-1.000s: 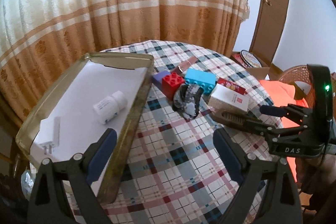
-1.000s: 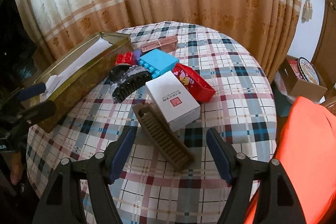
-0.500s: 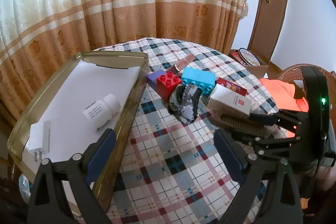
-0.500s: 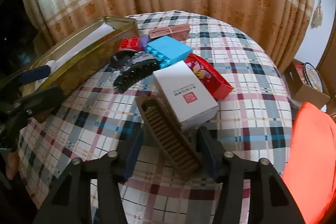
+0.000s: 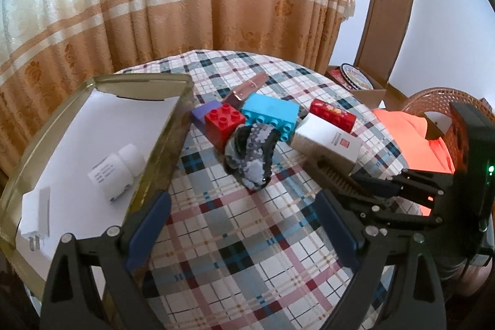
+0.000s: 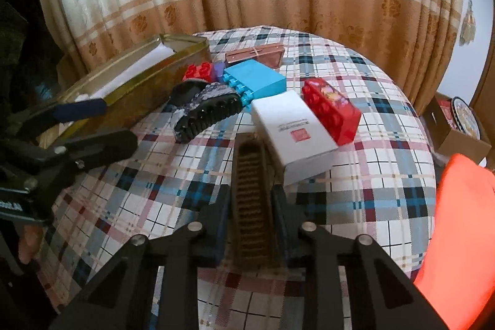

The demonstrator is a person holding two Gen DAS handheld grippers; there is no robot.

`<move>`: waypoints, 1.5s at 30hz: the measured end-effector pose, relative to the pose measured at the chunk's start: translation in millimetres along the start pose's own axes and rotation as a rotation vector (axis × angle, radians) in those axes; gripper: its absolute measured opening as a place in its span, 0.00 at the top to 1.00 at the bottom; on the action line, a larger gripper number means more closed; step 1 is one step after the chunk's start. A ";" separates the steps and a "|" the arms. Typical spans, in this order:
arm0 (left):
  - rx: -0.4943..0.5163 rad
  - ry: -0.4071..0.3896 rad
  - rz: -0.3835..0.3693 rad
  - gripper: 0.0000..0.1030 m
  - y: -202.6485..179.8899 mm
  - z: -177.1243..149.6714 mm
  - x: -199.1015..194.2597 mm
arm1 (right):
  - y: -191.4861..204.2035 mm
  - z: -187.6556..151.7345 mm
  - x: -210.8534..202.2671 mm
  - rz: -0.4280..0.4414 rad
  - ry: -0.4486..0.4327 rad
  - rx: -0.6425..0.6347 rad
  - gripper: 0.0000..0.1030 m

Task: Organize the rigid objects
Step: 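Grasp the grey-black hair clip with the left gripper while the right holds the comb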

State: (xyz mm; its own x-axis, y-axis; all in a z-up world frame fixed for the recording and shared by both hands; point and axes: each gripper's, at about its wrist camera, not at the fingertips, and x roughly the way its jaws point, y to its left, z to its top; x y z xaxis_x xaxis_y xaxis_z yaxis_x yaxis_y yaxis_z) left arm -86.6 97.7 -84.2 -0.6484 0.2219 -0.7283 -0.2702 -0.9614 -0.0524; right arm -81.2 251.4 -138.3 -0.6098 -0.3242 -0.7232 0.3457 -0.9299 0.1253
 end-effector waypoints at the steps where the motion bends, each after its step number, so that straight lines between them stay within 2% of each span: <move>1: 0.003 0.003 -0.006 0.07 -1.0 1.0 2.2 | -0.4 -0.2 -0.4 0.001 -0.005 0.005 0.72; 5: -0.007 0.023 -0.019 0.10 -1.4 6.1 15.5 | 0.1 0.1 -0.6 0.003 -0.011 0.006 0.73; 7: -0.011 0.038 -0.026 0.16 -1.6 8.9 22.5 | -0.3 -0.4 -1.4 0.005 -0.017 0.008 0.73; 14: 0.008 0.042 -0.016 0.17 -9.2 15.8 38.2 | -5.1 -4.1 -2.9 0.021 -0.036 0.032 0.73; 20: 0.028 0.063 -0.025 0.25 -19.5 19.7 52.4 | -5.4 -4.7 -3.0 0.026 -0.041 0.044 0.73; 23: -0.007 0.090 -0.028 0.28 -12.8 19.9 63.5 | -5.9 -4.8 -3.4 0.027 -0.041 0.043 0.73; 25: -0.037 0.108 -0.030 0.34 -6.8 20.3 71.5 | -5.0 -5.1 -3.4 0.025 -0.040 0.042 0.73; 28: -0.028 0.083 -0.016 0.34 -7.3 20.6 74.0 | -5.2 -4.8 -3.3 0.021 -0.039 0.034 0.73; 30: -0.021 0.073 0.000 0.40 -8.1 20.0 75.0 | -5.2 -4.8 -3.4 0.019 -0.038 0.032 0.73; 32: -0.005 0.069 0.016 0.52 -9.2 19.3 73.7 | -5.2 -5.0 -3.6 0.017 -0.039 0.028 0.73; 36: -0.020 0.069 -0.008 0.54 -1.6 19.2 70.2 | -5.1 -5.2 -3.7 0.014 -0.041 0.028 0.73; 45: -0.040 0.061 -0.012 0.59 3.5 15.0 54.2 | -4.4 -5.9 -4.5 0.002 -0.048 0.015 0.73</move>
State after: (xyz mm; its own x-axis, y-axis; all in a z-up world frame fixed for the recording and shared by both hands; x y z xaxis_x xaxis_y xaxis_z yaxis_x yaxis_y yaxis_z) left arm -133.4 108.8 -113.7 -0.6003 0.2245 -0.7676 -0.2487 -0.9646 -0.0876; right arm -75.8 258.0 -139.6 -0.6424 -0.3339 -0.6899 0.3370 -0.9315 0.1370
